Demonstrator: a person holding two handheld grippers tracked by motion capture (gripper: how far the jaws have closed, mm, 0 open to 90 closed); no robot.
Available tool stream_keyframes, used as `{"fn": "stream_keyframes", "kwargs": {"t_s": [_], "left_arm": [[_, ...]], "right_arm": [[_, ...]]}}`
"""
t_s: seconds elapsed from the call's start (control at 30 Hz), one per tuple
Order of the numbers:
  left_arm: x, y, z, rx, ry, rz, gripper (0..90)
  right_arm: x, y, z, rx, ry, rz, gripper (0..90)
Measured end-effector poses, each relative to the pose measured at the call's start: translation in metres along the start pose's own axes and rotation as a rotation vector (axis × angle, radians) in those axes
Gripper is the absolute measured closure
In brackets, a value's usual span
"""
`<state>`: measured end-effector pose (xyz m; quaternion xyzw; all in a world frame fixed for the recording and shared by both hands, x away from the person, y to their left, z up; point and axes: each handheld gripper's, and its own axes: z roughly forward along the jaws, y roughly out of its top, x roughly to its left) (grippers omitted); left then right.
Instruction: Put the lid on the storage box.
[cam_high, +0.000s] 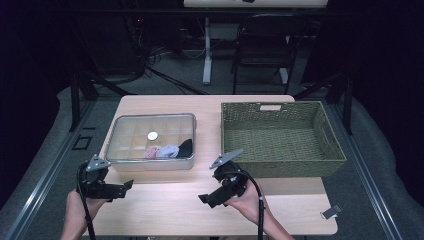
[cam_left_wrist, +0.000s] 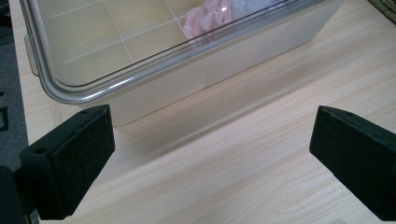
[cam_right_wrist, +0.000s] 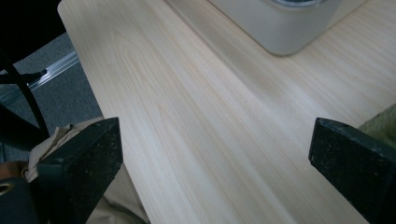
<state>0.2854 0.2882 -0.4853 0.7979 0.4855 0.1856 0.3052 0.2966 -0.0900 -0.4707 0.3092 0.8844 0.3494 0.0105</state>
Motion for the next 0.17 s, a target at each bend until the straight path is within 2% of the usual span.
{"fn": "stream_keyframes", "kwargs": {"t_s": [0.1,0.17], "left_arm": [[-0.001,-0.004,0.0,-0.009,0.001,0.001,0.0],[-0.002,-0.006,0.001,-0.02,-0.015,-0.002,0.0]], "right_arm": [[0.001,-0.012,0.0,0.009,0.003,0.01,0.4],[0.0,-0.019,0.0,0.008,0.005,0.014,0.0]]}}
